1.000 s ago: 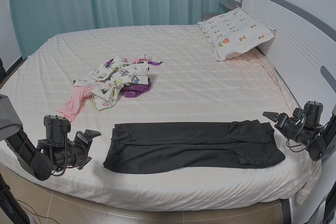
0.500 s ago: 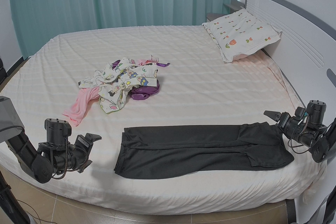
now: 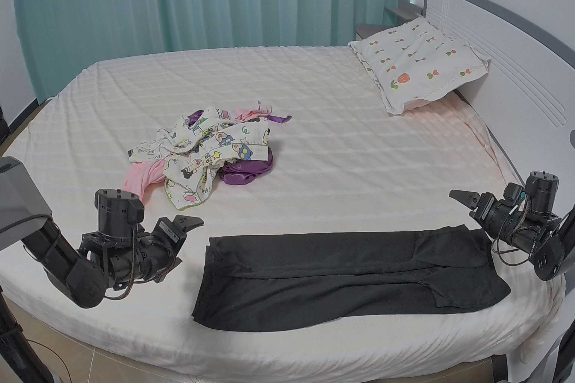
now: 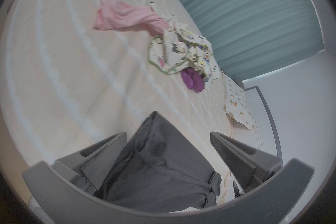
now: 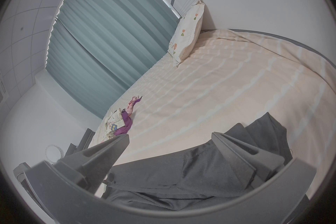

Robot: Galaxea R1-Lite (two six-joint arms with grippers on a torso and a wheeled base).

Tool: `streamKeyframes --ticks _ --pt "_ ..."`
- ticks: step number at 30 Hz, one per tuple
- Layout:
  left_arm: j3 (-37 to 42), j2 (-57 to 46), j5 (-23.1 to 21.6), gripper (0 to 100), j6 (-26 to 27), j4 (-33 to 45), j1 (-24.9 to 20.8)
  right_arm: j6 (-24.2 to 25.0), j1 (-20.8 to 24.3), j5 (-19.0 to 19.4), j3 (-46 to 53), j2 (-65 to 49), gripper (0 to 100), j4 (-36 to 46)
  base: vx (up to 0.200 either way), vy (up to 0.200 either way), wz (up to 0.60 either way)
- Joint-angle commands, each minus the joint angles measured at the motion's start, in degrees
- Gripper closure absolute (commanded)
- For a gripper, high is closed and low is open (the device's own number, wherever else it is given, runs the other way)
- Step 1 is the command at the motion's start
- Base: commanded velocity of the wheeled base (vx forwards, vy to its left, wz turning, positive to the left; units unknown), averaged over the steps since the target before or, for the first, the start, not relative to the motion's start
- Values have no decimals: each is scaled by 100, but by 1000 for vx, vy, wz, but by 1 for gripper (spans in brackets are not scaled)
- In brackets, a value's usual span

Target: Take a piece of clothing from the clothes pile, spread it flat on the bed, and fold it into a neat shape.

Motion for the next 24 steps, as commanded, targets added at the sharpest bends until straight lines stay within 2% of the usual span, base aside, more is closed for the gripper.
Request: streamKeyframes --ticks 1,6,8,13,24 --pt "-887 27 -6 0 216 329 -216 -2 8 4 2 42 0 -2 0 0 0" --pt "-1950 546 82 0 189 1481 -612 -2 8 13 -7 113 0 -2 0 0 0" --pt "-2117 713 91 0 110 1656 -788 -2 8 13 -7 121 0 -2 0 0 0" --pt "-2328 1090 91 0 31 1630 -1042 -2 35 4 -7 148 0 -2 0 0 0" --pt "-2645 1583 82 0 75 1630 -1069 -46 52 -5 -7 288 0 -2 0 0 0"
